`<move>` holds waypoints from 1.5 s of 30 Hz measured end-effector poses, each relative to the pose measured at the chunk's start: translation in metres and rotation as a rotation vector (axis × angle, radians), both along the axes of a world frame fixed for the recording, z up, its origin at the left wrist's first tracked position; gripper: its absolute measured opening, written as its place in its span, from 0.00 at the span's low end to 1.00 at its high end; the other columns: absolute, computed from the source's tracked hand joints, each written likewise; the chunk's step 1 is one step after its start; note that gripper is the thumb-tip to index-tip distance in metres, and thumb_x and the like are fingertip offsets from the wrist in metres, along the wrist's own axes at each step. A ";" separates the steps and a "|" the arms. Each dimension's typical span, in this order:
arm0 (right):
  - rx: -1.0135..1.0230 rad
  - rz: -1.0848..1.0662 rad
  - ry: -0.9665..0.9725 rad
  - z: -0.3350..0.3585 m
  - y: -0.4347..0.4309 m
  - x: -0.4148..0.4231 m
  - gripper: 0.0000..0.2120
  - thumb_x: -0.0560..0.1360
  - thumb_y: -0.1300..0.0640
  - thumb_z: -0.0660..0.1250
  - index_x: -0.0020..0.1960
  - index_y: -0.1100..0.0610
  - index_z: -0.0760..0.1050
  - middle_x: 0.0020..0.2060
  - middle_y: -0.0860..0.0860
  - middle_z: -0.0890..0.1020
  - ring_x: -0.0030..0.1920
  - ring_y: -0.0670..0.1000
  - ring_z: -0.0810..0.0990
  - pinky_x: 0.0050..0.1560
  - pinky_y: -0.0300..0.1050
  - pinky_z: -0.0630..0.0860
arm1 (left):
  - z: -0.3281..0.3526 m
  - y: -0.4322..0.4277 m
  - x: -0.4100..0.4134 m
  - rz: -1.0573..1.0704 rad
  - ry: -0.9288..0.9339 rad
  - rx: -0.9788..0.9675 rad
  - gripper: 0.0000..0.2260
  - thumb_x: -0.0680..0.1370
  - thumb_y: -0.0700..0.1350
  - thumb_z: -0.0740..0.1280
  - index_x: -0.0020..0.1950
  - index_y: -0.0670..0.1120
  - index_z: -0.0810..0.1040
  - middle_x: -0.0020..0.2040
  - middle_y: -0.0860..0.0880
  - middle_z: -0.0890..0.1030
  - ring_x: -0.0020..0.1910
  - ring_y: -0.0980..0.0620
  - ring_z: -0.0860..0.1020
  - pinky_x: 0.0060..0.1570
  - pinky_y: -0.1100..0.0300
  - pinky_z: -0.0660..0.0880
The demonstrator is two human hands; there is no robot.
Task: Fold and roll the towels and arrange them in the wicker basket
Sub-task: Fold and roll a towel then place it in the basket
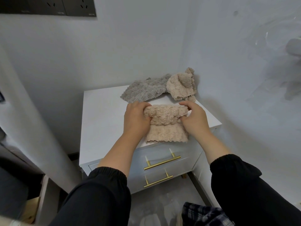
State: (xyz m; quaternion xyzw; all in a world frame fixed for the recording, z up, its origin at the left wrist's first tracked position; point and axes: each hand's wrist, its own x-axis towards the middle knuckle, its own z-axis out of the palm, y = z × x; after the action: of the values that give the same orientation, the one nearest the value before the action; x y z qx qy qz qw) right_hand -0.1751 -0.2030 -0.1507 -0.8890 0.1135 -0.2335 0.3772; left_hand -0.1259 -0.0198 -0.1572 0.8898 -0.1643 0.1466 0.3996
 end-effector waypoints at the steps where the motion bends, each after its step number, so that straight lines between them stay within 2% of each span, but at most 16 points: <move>1: -0.062 -0.009 -0.029 -0.001 0.001 0.000 0.23 0.70 0.72 0.63 0.61 0.55 0.76 0.55 0.48 0.77 0.56 0.47 0.72 0.52 0.33 0.63 | 0.000 0.000 0.000 0.000 -0.030 -0.008 0.15 0.71 0.35 0.71 0.56 0.46 0.79 0.54 0.48 0.77 0.58 0.48 0.68 0.50 0.65 0.60; 6: -0.250 0.061 0.060 0.002 -0.009 -0.002 0.17 0.69 0.71 0.65 0.53 0.56 0.78 0.52 0.53 0.78 0.54 0.52 0.73 0.46 0.39 0.63 | 0.000 0.006 -0.003 -0.084 -0.016 0.030 0.13 0.69 0.33 0.70 0.50 0.45 0.79 0.49 0.51 0.75 0.55 0.50 0.69 0.45 0.66 0.60; 8: -0.247 0.116 0.141 0.008 -0.015 -0.006 0.15 0.69 0.70 0.66 0.51 0.54 0.78 0.51 0.51 0.78 0.53 0.51 0.74 0.47 0.41 0.66 | 0.006 0.011 -0.005 -0.192 0.076 0.048 0.13 0.69 0.33 0.69 0.50 0.46 0.78 0.51 0.50 0.76 0.55 0.51 0.70 0.44 0.66 0.62; 10: -0.249 0.183 0.225 0.014 -0.018 -0.012 0.15 0.68 0.69 0.69 0.51 0.54 0.77 0.50 0.51 0.77 0.53 0.51 0.74 0.47 0.41 0.66 | 0.014 0.015 -0.010 -0.306 0.205 0.077 0.11 0.71 0.34 0.67 0.50 0.46 0.77 0.52 0.49 0.76 0.53 0.53 0.70 0.42 0.72 0.64; 13: -0.215 0.246 0.341 0.020 -0.019 -0.020 0.17 0.66 0.61 0.77 0.52 0.53 0.77 0.50 0.49 0.75 0.53 0.49 0.74 0.49 0.38 0.65 | 0.024 0.018 -0.019 -0.348 0.299 0.017 0.06 0.75 0.37 0.62 0.46 0.42 0.78 0.50 0.49 0.78 0.49 0.54 0.72 0.40 0.77 0.64; 17: -0.121 0.248 0.302 0.027 -0.017 -0.028 0.08 0.70 0.51 0.74 0.44 0.54 0.80 0.44 0.49 0.78 0.47 0.48 0.76 0.47 0.41 0.71 | 0.023 0.013 -0.021 -0.272 0.229 0.062 0.12 0.76 0.45 0.67 0.37 0.40 0.81 0.43 0.45 0.79 0.45 0.53 0.74 0.41 0.68 0.67; 21: -0.118 0.232 0.278 0.029 -0.017 -0.032 0.07 0.74 0.54 0.71 0.39 0.55 0.81 0.41 0.49 0.79 0.44 0.50 0.77 0.45 0.42 0.71 | 0.017 0.006 -0.019 -0.255 0.115 0.193 0.13 0.70 0.50 0.75 0.31 0.44 0.79 0.39 0.49 0.77 0.46 0.50 0.74 0.44 0.59 0.72; 23: -0.130 0.210 0.291 0.026 -0.019 -0.032 0.05 0.71 0.56 0.74 0.38 0.53 0.79 0.42 0.46 0.77 0.46 0.48 0.75 0.43 0.37 0.68 | 0.016 0.004 -0.022 -0.268 0.101 0.206 0.11 0.69 0.50 0.76 0.34 0.48 0.77 0.44 0.52 0.74 0.50 0.52 0.71 0.48 0.60 0.69; 25: -0.140 0.189 0.295 0.023 -0.020 -0.031 0.08 0.69 0.56 0.75 0.43 0.53 0.76 0.47 0.47 0.74 0.50 0.47 0.74 0.44 0.35 0.67 | 0.016 0.005 -0.025 -0.271 0.134 0.188 0.12 0.68 0.49 0.77 0.43 0.50 0.75 0.50 0.53 0.72 0.54 0.53 0.68 0.51 0.61 0.66; 29: -0.143 0.184 0.413 0.020 -0.025 -0.031 0.30 0.69 0.53 0.76 0.67 0.55 0.68 0.65 0.52 0.70 0.66 0.52 0.69 0.59 0.41 0.65 | 0.016 0.005 -0.025 -0.270 0.289 0.191 0.30 0.68 0.50 0.77 0.67 0.51 0.69 0.62 0.48 0.73 0.62 0.49 0.70 0.60 0.55 0.69; 32: -0.167 0.245 0.545 0.016 -0.030 -0.028 0.25 0.70 0.50 0.74 0.62 0.60 0.73 0.61 0.53 0.76 0.62 0.54 0.73 0.61 0.46 0.69 | 0.016 0.006 -0.023 -0.243 0.367 0.263 0.37 0.68 0.53 0.76 0.73 0.51 0.65 0.69 0.45 0.71 0.67 0.46 0.68 0.64 0.53 0.68; 35: -0.010 0.288 0.488 0.015 -0.034 -0.029 0.17 0.68 0.53 0.76 0.53 0.58 0.77 0.52 0.51 0.80 0.53 0.50 0.78 0.58 0.48 0.73 | 0.014 0.006 -0.020 -0.226 0.400 0.308 0.40 0.67 0.56 0.76 0.75 0.53 0.62 0.72 0.46 0.68 0.70 0.46 0.65 0.67 0.50 0.66; 36: 0.042 0.296 0.447 0.014 -0.034 -0.029 0.12 0.68 0.54 0.76 0.47 0.56 0.76 0.46 0.48 0.79 0.48 0.47 0.77 0.53 0.45 0.73 | 0.013 0.006 -0.020 -0.219 0.406 0.311 0.40 0.67 0.56 0.76 0.75 0.53 0.62 0.72 0.46 0.67 0.71 0.46 0.65 0.68 0.50 0.65; 38: 0.212 0.307 0.362 0.015 -0.030 -0.030 0.11 0.71 0.61 0.74 0.39 0.54 0.70 0.35 0.45 0.74 0.38 0.45 0.73 0.45 0.42 0.70 | 0.013 0.005 -0.021 -0.200 0.400 0.278 0.37 0.67 0.55 0.77 0.72 0.52 0.66 0.70 0.48 0.70 0.69 0.48 0.67 0.65 0.54 0.67; 42: 0.729 0.319 0.276 0.018 -0.019 -0.029 0.08 0.76 0.69 0.64 0.51 0.59 0.71 0.33 0.48 0.81 0.39 0.52 0.79 0.49 0.51 0.75 | 0.015 -0.003 -0.024 -0.164 0.401 0.038 0.20 0.66 0.48 0.79 0.55 0.48 0.77 0.51 0.50 0.79 0.51 0.51 0.75 0.43 0.61 0.70; 45: 0.921 0.325 0.240 0.020 -0.019 -0.026 0.14 0.75 0.65 0.66 0.61 0.62 0.70 0.47 0.56 0.81 0.48 0.54 0.80 0.53 0.51 0.77 | 0.016 -0.008 -0.025 -0.151 0.411 -0.077 0.16 0.64 0.46 0.79 0.47 0.46 0.77 0.43 0.50 0.79 0.43 0.51 0.76 0.36 0.61 0.68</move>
State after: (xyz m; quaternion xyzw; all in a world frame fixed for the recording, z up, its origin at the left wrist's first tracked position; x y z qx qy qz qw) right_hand -0.2015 -0.2220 -0.1310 -0.6571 0.1076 0.0062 0.7461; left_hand -0.1508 -0.0282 -0.1414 0.8704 -0.1399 -0.0620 0.4680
